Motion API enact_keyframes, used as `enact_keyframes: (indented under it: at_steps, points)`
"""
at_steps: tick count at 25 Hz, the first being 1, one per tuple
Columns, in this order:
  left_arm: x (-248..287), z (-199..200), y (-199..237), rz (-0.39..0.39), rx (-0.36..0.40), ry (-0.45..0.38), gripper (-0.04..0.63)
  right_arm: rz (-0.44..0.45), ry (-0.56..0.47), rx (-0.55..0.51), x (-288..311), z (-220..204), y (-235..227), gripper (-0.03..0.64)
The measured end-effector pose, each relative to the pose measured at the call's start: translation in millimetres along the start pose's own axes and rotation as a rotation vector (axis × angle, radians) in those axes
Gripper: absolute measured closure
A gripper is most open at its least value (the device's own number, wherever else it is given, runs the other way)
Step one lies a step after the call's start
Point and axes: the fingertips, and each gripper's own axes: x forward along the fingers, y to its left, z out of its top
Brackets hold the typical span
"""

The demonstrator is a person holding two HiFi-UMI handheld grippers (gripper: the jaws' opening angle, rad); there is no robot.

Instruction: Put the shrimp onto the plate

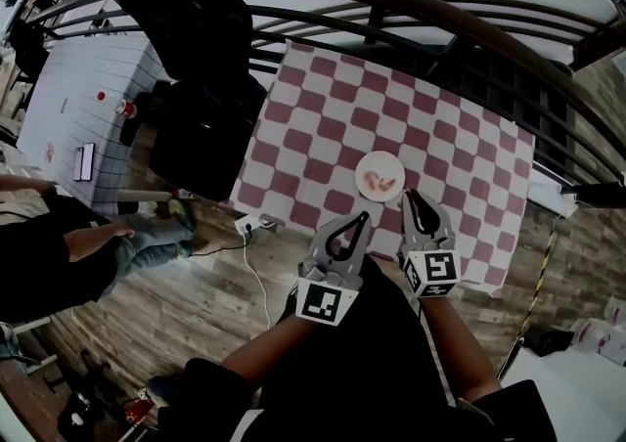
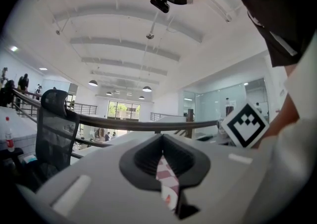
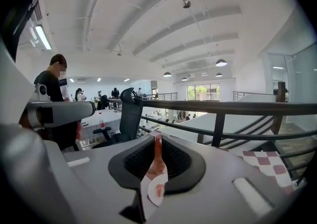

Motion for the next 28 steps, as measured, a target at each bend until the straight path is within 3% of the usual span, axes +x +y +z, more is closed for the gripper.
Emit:
enact_keyframes:
  at_steps: [7, 15, 19, 28]
  points:
    - [42.3, -9.5, 21.4, 0.103, -0.047, 0.014, 0.588, 0.084, 0.128, -0.002, 57.0, -34.1, -38.8, 0.574]
    - [62.4, -21.7, 31.6, 0.103, 0.057, 0.033, 0.588, 0.160, 0.263, -0.020, 105.9, -93.8, -46.3, 0.574]
    - [62.0, -44.2, 44.8, 0.190, -0.082, 0.084, 0.588, 0.204, 0.342, -0.017, 126.8, -123.1, -37.8, 0.574]
    - [74.1, -54.9, 62.5, 0.225, -0.053, 0.124, 0.588, 0.244, 0.456, -0.085, 164.4, -170.9, -42.1, 0.574]
